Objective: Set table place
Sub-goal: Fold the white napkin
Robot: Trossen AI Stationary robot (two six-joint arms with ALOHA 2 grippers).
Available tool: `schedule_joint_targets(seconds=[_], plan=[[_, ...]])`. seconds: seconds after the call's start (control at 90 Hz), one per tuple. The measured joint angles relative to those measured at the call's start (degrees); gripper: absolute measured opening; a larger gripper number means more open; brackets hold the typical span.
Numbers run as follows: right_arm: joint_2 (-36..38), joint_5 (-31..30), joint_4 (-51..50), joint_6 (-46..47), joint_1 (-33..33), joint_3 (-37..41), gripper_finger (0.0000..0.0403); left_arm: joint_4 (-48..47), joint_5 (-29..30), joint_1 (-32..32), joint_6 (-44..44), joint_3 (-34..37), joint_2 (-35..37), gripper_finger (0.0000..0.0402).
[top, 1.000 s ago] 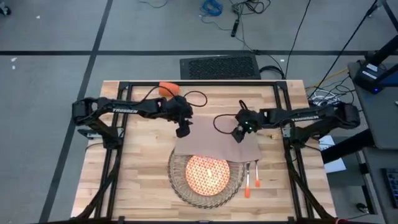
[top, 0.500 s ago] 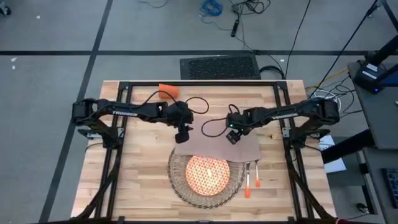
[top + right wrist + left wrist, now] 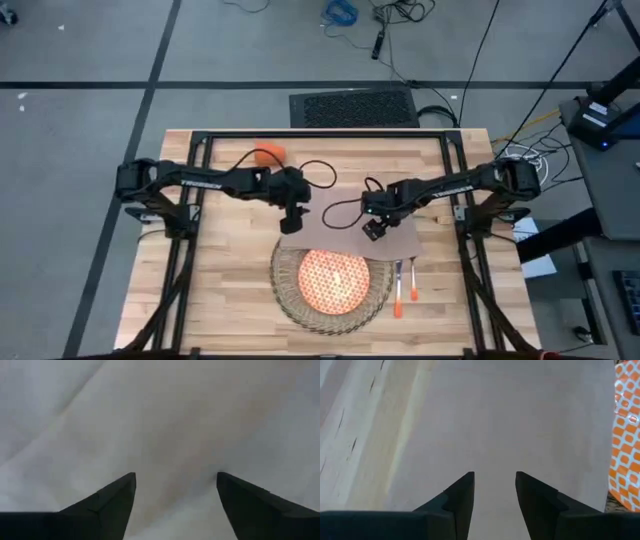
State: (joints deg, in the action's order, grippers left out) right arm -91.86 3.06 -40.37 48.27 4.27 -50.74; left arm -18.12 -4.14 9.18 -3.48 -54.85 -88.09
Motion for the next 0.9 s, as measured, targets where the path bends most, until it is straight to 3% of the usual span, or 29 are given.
schedule_joint_targets(seconds=[0.367, 0.644, 0.9], plan=[[-1.56, -0.16, 0.64, -5.23, -2.53, 0.0, 0.0015, -0.5, 0.11, -1.86, 0.04, 0.04, 0.0, 0.0131], [-1.33, -0.56, 0.66, -5.44, -4.31, -0.83, 0.0001, -0.84, 0.11, -2.49, 0.19, 0.04, 0.0, 0.0131], [-1.04, -4.25, -7.68, -7.19, -5.62, -11.62, 0.0, -1.02, 0.09, -2.62, 1.56, 0.04, 0.0, 0.0131]])
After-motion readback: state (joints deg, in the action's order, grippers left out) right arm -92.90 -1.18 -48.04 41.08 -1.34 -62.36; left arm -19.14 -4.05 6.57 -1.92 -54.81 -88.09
